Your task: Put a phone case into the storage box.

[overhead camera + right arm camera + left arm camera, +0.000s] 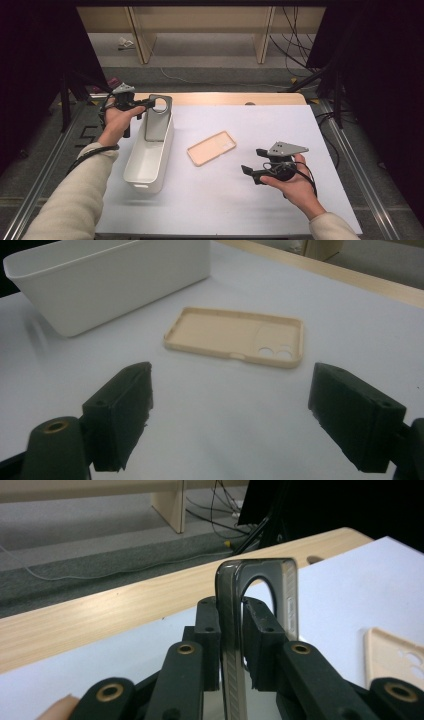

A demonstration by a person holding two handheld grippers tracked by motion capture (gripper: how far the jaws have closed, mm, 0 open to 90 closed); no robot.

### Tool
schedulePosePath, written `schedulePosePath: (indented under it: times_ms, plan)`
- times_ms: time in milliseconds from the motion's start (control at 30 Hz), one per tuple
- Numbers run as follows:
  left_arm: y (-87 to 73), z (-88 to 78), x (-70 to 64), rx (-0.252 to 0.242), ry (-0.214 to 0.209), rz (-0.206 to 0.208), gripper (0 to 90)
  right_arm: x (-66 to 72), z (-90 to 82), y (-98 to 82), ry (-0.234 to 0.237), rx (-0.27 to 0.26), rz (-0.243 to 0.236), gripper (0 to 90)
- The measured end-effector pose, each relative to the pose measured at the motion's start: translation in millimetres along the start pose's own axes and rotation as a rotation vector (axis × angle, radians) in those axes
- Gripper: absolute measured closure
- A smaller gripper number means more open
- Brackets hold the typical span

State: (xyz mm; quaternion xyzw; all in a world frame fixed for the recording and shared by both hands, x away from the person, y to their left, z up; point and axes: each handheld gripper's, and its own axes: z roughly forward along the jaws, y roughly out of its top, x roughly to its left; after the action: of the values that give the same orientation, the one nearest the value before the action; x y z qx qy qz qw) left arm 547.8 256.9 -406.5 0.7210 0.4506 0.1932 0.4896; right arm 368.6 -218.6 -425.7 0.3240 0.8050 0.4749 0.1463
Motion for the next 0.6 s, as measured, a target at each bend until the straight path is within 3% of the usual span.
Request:
schedulePosePath:
  times_ms: [267, 600]
  plan:
    - [-3.1, 1.7, 3.0, 0.023, 0.024, 0.002, 77.1, 0.2, 0.7, -0.2, 0.003, 0.003, 0.002, 18.7]
    - [4.6, 7.1, -3.8, 0.098, 0.108, 0.061, 73.8, 0.6, 1.0, -0.3, 0.005, 0.004, -0.003, 18.7]
